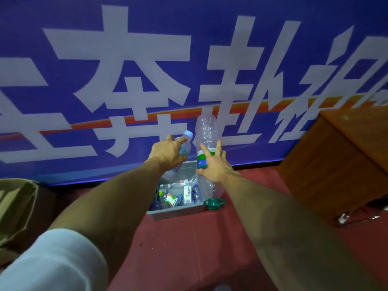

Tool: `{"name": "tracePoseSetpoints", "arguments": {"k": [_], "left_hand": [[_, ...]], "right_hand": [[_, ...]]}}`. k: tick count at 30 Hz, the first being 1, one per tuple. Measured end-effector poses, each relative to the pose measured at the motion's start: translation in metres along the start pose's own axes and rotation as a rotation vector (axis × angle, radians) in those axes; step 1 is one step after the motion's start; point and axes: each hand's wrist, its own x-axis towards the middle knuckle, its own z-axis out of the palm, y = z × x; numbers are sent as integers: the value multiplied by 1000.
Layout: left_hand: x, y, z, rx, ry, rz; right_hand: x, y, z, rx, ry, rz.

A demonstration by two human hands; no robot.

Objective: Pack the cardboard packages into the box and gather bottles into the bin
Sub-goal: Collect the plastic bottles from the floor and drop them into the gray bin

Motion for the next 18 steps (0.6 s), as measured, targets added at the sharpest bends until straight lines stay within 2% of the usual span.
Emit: {"name": "tracePoseSetpoints", "arguments": {"k": [4,8,18], "left_hand": [[32,-18,25,-29,-42,-68],[73,-35,86,-17,-50,-102],[152,-95,361,-45,-59,-151]], "right_hand": [[55,6,14,32,-16,-21],[124,28,57,83,0,-58],[276,147,262,104,35,-16]]}}
